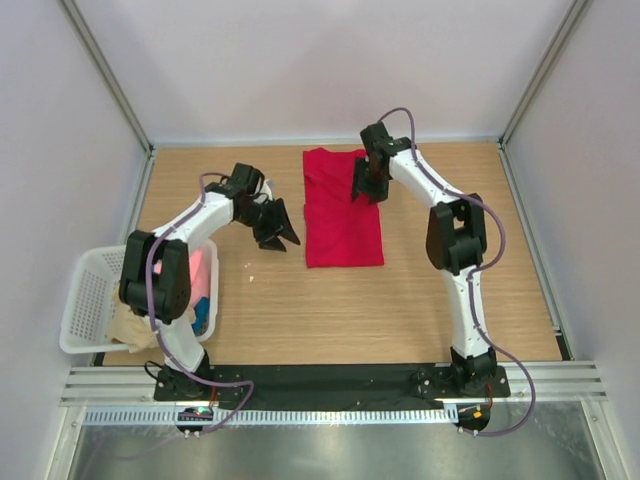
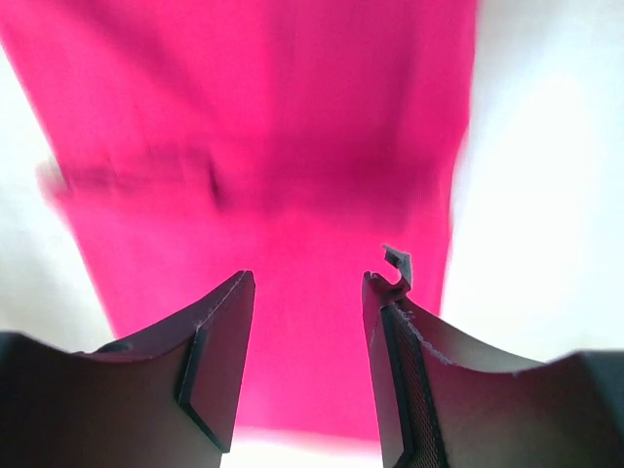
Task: Fold and stack the t-shirts
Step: Fold the tshirt
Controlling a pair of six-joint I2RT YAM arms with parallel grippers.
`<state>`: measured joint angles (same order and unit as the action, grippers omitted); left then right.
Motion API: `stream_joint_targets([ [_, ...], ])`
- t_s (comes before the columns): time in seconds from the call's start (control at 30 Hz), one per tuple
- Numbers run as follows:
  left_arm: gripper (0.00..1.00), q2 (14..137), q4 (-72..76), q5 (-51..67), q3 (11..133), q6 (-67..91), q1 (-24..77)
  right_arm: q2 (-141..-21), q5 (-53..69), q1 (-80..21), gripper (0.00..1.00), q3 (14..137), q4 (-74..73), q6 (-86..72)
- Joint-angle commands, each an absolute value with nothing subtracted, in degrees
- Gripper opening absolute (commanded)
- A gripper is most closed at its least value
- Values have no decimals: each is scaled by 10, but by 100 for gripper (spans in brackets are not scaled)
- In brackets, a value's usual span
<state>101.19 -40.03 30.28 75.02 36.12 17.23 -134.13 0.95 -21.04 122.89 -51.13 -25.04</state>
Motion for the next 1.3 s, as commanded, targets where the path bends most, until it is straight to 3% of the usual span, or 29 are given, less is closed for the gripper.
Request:
stream_joint_targets([
  [0.0, 48, 1043, -376, 342, 766, 380, 194, -1188, 118, -201, 55, 1109, -514, -234],
  [0.13, 48, 1056, -376, 327, 742, 386, 219, -1077, 187, -166, 54, 901, -474, -223],
  [0.4, 45, 1047, -305, 302, 651, 427, 230, -991, 252, -137, 54, 680, -382, -225],
  [0.7, 43, 1073, -265, 278, 650, 443, 230, -1027, 285, -115, 53, 615, -295, -253],
  [1.27, 42, 1140, -250, 266, 692, 475, 230, -1078, 279, -96, 51, 620, -269, -253],
])
